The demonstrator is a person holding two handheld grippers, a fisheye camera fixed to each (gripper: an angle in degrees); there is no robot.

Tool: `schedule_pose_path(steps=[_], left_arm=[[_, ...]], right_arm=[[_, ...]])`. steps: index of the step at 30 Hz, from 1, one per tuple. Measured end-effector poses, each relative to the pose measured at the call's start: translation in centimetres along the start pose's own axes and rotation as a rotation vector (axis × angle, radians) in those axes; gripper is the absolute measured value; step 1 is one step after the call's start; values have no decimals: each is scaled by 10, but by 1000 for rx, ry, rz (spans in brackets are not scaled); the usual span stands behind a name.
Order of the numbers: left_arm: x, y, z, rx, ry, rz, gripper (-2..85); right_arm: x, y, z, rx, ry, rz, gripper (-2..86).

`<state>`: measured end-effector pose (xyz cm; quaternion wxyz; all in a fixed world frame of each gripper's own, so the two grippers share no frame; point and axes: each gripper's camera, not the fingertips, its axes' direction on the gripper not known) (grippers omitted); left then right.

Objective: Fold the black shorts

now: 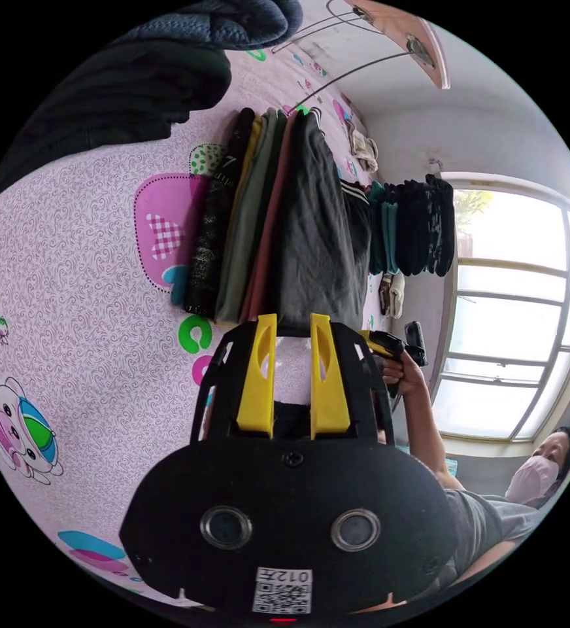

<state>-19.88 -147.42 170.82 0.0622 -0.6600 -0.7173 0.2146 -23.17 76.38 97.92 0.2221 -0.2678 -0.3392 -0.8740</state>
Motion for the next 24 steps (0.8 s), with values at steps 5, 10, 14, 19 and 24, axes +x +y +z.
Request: schedule_pose_path(steps=[5, 10, 14, 19, 24], left_arm=[[8, -5, 4, 0, -55, 44, 11], [43, -7, 0, -47, -244, 213, 3], [40, -17, 16, -74, -271, 182, 2], [16, -15, 22, -52, -132, 57, 10], [2, -1, 25, -58, -57, -7, 28]], right_arm=[[-5, 22, -2, 47, 62, -49, -3], [-14, 40, -2, 75, 157, -100, -6], [-11, 43, 10, 42, 179, -86, -6], [5, 54, 4, 34, 121, -14, -7], [24, 61, 6, 6, 31, 81, -4]])
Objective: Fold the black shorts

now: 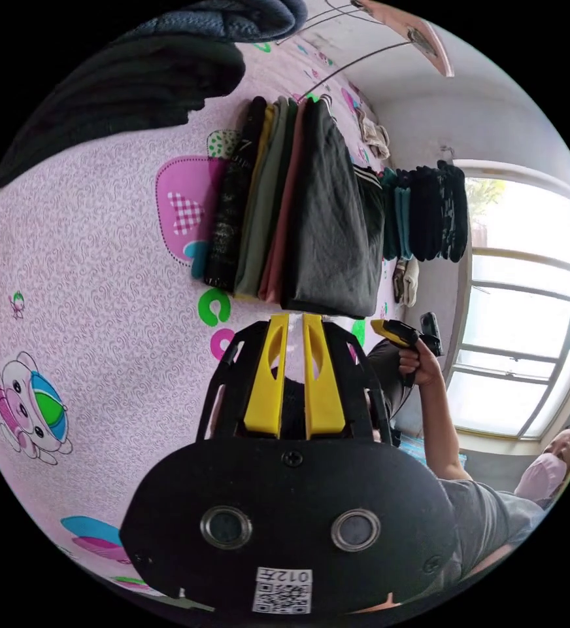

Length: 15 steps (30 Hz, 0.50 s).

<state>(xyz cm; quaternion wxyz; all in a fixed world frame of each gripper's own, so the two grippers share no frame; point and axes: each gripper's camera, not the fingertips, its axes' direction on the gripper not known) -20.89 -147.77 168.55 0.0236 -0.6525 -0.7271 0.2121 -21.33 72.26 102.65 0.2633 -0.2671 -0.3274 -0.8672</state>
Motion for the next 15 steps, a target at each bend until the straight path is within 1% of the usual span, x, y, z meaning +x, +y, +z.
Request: schedule_pose_path(steps=[2, 5, 8, 11, 15], left_arm=[[-2, 0, 8, -15, 22, -13, 35], [-3, -2, 21, -31, 51, -24, 45], [-1, -4, 25, -35, 40, -20, 50], [-5, -4, 25, -26, 36, -29, 51], [-11, -1, 26, -5, 57, -50, 52]], right_arm=[[-2, -1, 8, -20, 88, 26, 0], [-3, -1, 19, -62, 125, 33, 12], [3, 4, 13, -22, 81, 47, 30], [13, 8, 7, 15, 6, 76, 26], [13, 9, 12, -13, 16, 77, 20]])
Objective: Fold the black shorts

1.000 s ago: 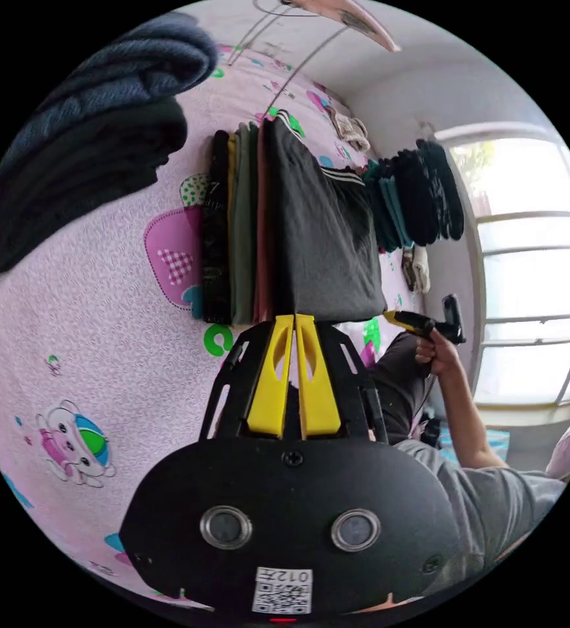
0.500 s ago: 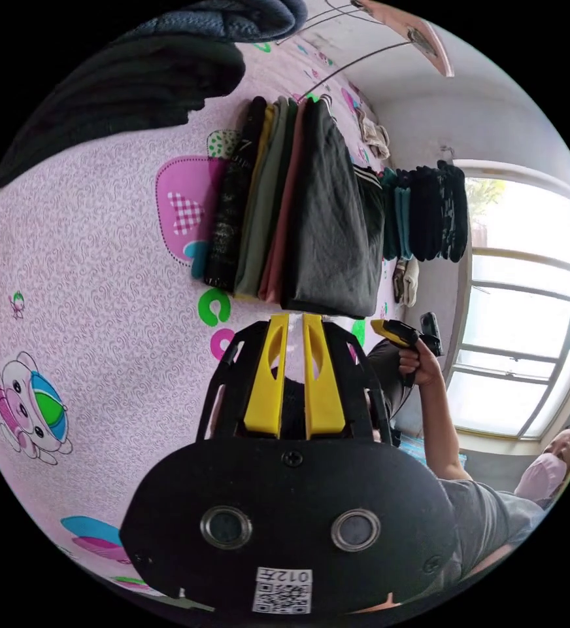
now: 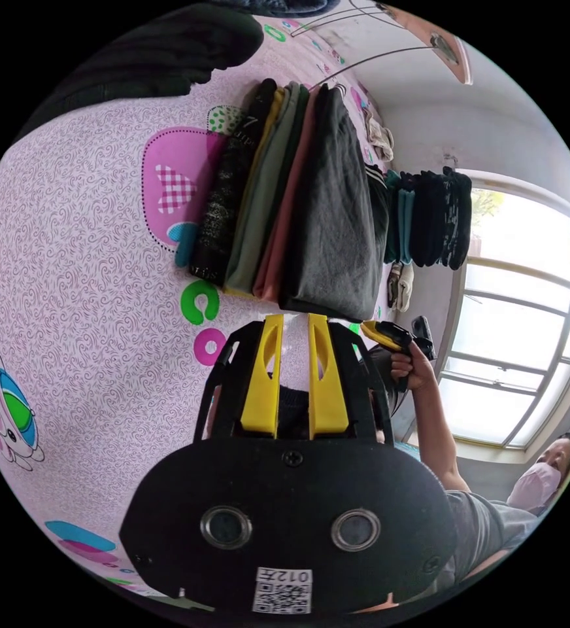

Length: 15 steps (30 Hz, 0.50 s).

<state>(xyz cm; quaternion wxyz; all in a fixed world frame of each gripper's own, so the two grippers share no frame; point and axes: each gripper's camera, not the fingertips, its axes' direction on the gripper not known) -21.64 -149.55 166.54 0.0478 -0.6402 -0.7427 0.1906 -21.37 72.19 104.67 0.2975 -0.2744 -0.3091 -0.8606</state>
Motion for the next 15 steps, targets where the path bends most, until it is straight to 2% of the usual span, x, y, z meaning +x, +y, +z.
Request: schedule_pose_path(steps=[15], left_arm=[[-10, 13, -3, 56, 51, -45, 51]], right_arm=[[-3, 7, 15, -3, -5, -59, -2]])
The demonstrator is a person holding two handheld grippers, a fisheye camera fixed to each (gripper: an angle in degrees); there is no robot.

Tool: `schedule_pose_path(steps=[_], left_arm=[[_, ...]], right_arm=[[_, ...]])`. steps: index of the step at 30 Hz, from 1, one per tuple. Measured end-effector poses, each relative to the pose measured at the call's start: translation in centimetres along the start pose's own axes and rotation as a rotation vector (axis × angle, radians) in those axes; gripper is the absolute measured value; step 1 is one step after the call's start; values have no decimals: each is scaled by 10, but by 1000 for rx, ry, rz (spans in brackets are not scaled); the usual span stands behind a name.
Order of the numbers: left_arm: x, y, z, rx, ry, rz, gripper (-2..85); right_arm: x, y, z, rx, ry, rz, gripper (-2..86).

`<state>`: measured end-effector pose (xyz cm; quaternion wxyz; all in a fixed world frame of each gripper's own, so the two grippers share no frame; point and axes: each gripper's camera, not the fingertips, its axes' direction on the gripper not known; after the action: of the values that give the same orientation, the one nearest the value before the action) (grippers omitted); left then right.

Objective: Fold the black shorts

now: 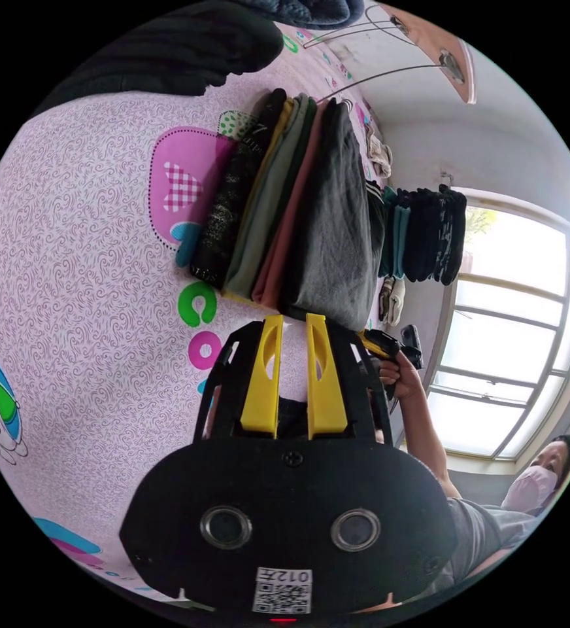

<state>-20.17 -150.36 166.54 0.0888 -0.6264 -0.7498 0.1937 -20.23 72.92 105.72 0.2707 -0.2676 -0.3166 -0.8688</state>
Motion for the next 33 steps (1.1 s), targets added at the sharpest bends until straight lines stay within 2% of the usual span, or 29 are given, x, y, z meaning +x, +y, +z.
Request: schedule_pose_path(steps=[5, 20, 24, 29, 33], left_arm=[[-3, 7, -4, 39, -18, -33, 47], [-2, 21, -3, 68, -25, -50, 12], [40, 29, -16, 89, -232, 165, 3], [52, 22, -2, 34, -407, 184, 1], [65, 20, 4, -5, -534, 281, 2]], right_arm=[[-12, 11, 2, 30, 69, -61, -6], [-10, 21, 2, 51, 26, -67, -7], [-21, 29, -3, 117, 127, -93, -8], [-45, 29, 14, 112, 352, -160, -8], [-38, 25, 8, 105, 306, -150, -8]])
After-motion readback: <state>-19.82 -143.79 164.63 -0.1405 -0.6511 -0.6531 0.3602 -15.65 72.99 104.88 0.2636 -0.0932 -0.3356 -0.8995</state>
